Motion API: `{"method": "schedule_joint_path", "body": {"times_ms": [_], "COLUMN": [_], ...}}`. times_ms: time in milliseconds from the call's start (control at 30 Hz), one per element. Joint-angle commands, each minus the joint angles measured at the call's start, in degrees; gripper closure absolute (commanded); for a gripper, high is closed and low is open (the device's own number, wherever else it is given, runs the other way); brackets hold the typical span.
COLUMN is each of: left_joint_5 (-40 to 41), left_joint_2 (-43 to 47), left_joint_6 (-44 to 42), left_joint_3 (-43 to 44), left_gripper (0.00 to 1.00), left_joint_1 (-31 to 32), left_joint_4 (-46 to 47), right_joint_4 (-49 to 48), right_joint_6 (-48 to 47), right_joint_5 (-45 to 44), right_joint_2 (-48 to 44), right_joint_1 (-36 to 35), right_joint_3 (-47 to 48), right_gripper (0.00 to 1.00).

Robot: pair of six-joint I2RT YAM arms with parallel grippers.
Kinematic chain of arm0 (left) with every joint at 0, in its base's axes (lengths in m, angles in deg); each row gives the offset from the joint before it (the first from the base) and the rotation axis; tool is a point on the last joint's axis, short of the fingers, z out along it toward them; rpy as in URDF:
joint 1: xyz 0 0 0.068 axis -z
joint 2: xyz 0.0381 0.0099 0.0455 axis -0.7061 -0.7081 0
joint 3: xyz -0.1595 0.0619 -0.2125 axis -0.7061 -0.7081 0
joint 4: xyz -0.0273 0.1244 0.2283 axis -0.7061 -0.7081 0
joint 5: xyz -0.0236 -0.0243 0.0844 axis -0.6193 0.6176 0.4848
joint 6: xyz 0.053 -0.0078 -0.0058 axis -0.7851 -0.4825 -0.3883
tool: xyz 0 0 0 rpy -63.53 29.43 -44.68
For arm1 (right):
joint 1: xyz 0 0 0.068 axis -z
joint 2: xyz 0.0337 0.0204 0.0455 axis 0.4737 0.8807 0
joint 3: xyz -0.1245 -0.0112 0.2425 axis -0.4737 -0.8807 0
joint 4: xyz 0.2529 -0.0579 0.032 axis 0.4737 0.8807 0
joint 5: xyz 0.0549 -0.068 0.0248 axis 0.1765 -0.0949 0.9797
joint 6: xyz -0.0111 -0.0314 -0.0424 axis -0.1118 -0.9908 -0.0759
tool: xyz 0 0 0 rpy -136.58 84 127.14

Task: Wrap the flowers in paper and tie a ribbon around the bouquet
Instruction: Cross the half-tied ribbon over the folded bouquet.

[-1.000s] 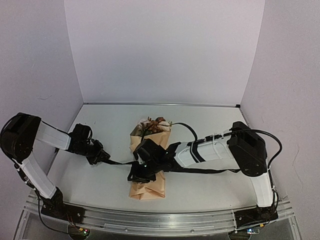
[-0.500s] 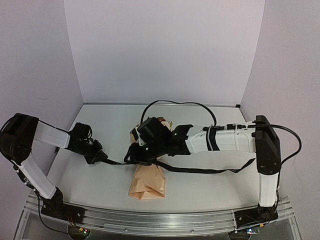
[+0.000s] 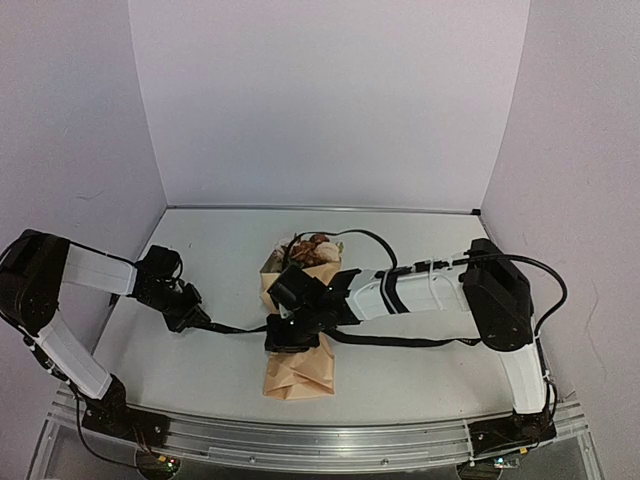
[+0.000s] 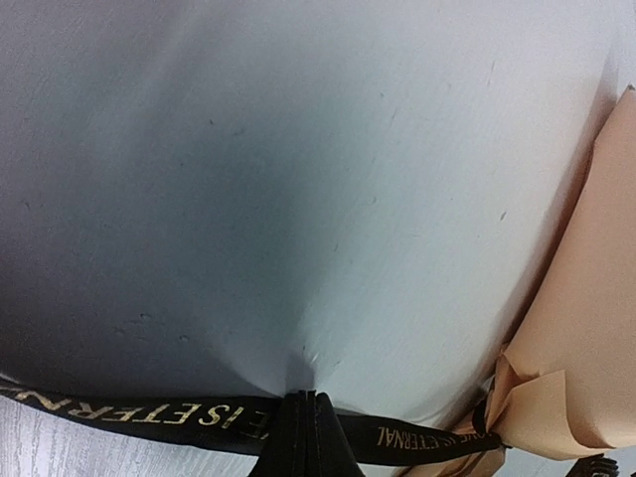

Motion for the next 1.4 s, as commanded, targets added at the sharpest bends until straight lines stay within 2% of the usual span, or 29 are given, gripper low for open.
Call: {"method": "schedule_joint_path", "body": {"times_ms": [0,100,167,200,267,333,400,533,667,733,867,1000,1167,1367], "left_joint_5": [-0.60,-1.52,-1.76,-1.63,-2.09,-3.47,-5.18,-5.81,-0.90,1.17,6.46,9.86,12.31,12.95], "left_joint_2": [4.10,6.87,8.74,10.18,13.11,14.79,16.02,18.59,20.06,20.57,18.52,13.35,7.34,0.42], "left_joint_6": [-2.77,-4.11,-6.50,-7.76,-9.91,-9.31,-5.40,9.07,19.88,27.43,42.41,48.85,54.02,61.04], "left_joint_3": [3.10,3.17,3.36,3.32,2.72,2.26,0.11,-6.56,-8.76,-10.42,-13.88,-13.60,-12.98,-12.12], "left_gripper": [1.00,1.00,0.99,0.93,0.75,0.63,0.55,0.53,0.48,0.42,0.39,0.36,0.35,0.34], "left_joint_1": [-0.33,-0.29,-0.21,-0.14,0.19,0.45,1.18,4.18,9.66,12.46,19.59,23.87,24.86,26.76], "left_joint_4": [-2.02,-3.70,-6.08,-6.86,-7.10,-6.75,-4.02,5.31,9.30,15.10,25.36,30.29,35.50,41.42], "right_joint_4": [6.14,9.47,11.77,12.47,13.25,13.76,14.39,13.41,10.68,7.65,1.19,-3.34,-8.12,-10.70], "right_joint_6": [-1.15,-1.05,-1.12,-1.30,-0.75,0.04,2.27,6.27,11.36,15.64,24.64,31.17,36.55,38.49], "right_joint_5": [-5.06,-8.59,-11.58,-12.76,-15.24,-17.45,-19.45,-23.56,-26.37,-26.40,-26.86,-26.09,-24.55,-25.41], "right_joint_2": [-3.80,-4.76,-4.41,-4.14,-4.00,-4.93,-6.92,-14.11,-20.17,-23.54,-30.12,-33.23,-34.92,-37.54], "right_joint_1": [-0.15,-1.04,-1.92,-2.39,-2.50,-2.07,-1.17,-0.05,0.79,1.58,3.01,4.09,6.59,7.35], "right_joint_3": [4.17,7.35,9.72,10.66,11.09,9.82,7.00,-1.76,-9.97,-16.04,-28.27,-36.35,-42.77,-47.44], "right_gripper": [0.63,0.51,0.48,0.48,0.48,0.47,0.46,0.45,0.39,0.36,0.30,0.28,0.32,0.33]}}
